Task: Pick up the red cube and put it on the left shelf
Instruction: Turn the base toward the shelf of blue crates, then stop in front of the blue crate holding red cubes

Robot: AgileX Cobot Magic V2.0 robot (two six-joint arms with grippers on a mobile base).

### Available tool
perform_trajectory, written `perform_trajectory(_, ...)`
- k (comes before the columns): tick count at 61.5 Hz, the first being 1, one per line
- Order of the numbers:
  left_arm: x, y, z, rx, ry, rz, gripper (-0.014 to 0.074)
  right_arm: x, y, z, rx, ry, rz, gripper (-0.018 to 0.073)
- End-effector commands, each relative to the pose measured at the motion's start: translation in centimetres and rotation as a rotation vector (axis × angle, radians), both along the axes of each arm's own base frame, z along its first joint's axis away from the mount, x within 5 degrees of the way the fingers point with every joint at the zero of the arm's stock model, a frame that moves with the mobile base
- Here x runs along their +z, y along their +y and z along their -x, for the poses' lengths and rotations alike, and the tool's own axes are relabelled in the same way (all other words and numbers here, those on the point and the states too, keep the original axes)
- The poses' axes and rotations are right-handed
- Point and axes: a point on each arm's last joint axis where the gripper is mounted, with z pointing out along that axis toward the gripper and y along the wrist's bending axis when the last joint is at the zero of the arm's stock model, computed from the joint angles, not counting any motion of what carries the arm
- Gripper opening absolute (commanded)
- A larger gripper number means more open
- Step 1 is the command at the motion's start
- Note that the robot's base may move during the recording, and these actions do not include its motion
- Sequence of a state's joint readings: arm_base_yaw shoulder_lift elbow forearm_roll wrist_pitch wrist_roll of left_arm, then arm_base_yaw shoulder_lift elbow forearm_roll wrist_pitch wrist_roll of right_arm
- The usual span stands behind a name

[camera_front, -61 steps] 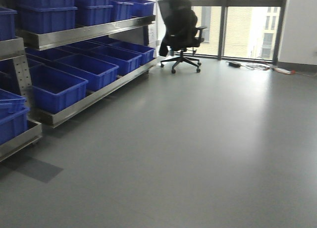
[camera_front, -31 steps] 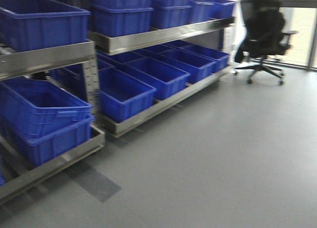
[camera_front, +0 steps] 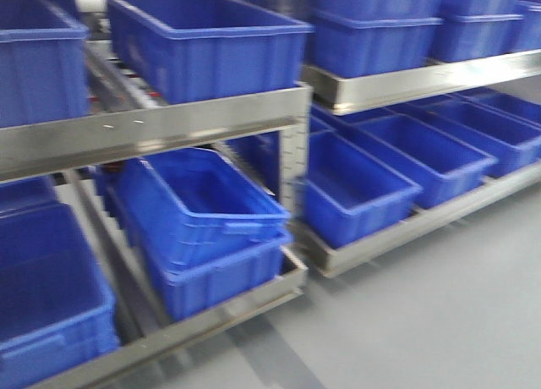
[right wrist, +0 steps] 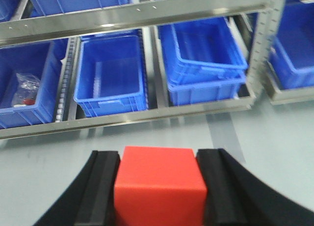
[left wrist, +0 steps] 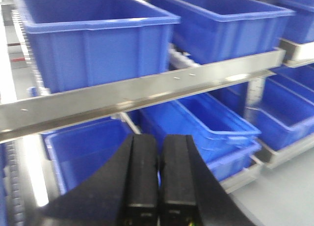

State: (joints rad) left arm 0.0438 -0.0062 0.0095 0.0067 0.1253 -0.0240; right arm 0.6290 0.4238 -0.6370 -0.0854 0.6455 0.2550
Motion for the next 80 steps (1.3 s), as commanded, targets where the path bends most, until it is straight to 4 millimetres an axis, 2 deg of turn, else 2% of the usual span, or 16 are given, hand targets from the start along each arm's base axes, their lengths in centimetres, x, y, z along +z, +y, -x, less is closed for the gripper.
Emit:
perform_trajectory(1, 0.09, 0.0, 0.03, 0.001, -0.08, 0.004, 0.0102, 1.49, 0.05, -0.14, 0.003, -0.09, -0.038, 0.0201)
perform_trajectory(80, 0.09, 0.0, 0.03, 0.001, -0.08, 0.004, 0.0102, 1.49, 0.08, -0.17, 0.003, -0.09, -0.037, 0.0201)
